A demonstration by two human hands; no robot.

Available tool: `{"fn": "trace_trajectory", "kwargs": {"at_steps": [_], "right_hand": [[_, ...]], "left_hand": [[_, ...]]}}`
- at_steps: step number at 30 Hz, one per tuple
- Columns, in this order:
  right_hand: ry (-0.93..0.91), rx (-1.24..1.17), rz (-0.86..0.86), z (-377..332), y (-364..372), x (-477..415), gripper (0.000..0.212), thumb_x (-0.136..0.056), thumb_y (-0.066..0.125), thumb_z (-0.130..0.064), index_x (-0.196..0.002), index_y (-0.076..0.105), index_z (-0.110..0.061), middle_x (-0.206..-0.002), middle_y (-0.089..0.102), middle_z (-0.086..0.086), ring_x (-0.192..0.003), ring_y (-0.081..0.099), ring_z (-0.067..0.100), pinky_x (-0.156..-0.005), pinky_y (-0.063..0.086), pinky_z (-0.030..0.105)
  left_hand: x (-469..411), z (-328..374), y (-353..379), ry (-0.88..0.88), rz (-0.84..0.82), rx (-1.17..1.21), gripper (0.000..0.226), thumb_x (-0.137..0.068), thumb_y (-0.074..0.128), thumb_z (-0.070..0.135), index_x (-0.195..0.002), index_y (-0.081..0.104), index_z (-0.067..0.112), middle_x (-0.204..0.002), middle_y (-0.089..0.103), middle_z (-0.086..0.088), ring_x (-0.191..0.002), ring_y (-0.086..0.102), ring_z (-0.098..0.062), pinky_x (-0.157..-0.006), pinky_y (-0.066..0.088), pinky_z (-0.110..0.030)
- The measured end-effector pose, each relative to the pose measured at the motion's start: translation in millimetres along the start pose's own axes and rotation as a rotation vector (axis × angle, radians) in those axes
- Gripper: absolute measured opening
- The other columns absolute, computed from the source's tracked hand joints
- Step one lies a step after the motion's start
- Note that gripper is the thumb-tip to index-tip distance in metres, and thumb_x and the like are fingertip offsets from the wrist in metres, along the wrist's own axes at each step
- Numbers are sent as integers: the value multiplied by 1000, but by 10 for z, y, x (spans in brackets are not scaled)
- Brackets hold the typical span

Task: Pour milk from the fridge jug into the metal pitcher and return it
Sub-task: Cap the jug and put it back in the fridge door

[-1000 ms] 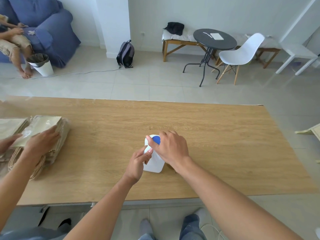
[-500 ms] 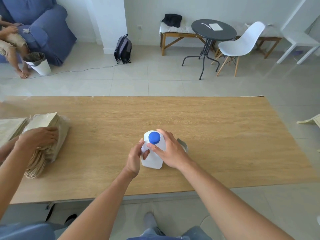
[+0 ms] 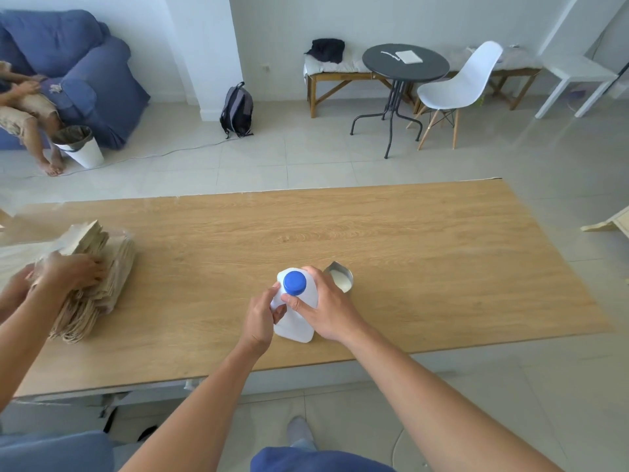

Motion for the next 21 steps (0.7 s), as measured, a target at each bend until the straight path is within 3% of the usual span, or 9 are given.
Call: {"fn": "trace_trajectory", "kwargs": {"at_steps": [4,7,11,14,18,21], "right_hand": [[-43,-32,3,18,-66,350,65,-96,65,-78,-146,45,-41,-137,57,-7,-127,54,14,-106,50,39],[-73,-73,17,72,-151,669,60,-98,69,-72,-144,51,-38,-135,56,-16,-126,53,7,-106,49,35],[-26,-62,33,312,-281,1060,76,-96,67,-76,-157,46,-37,-155,52,-13,-138,51,7,-111,43,31],[9,-68,46,491,-396,1366,88,-91,64,-85,-163,40,-41,-166,44,-11,-151,46,12,-121,40,36],[41,-107,78,659,-572,1812,83,-90,63,-87,-160,39,-49,-160,47,-9,-147,49,13,-116,43,37],[81,-132,128,818,-720,2141,83,-91,64,-85,-162,38,-50,-160,46,-11,-148,48,12,-111,41,33]], "left_hand": [[305,-96,162,-1,-51,-77,55,-110,42,39,-68,34,4,-68,28,-16,-66,23,-23,-61,26,-30],[554,-221,307,-27,-89,-111,58,-112,40,38,-68,31,1,-68,31,-15,-68,25,-30,-67,22,-39],[903,-337,568,-71,-137,-132,56,-112,40,42,-71,33,4,-72,30,-16,-77,24,-46,-75,21,-48],[1174,-355,786,-86,-175,-154,55,-110,40,47,-74,33,6,-73,30,-14,-79,23,-41,-77,20,-49],[1494,-324,1095,-82,-228,-189,55,-110,40,49,-73,33,8,-72,31,-12,-79,22,-35,-78,19,-48],[1691,-291,1357,-67,-286,-212,57,-112,39,46,-73,34,4,-72,31,-14,-79,23,-43,-78,20,-49]]}}
Point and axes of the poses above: each hand's wrist, its own x-axis away from the middle knuckle, its own y-axis out of the palm, z = x × y, the point moved 10 cm from there along -x, towards the middle knuckle
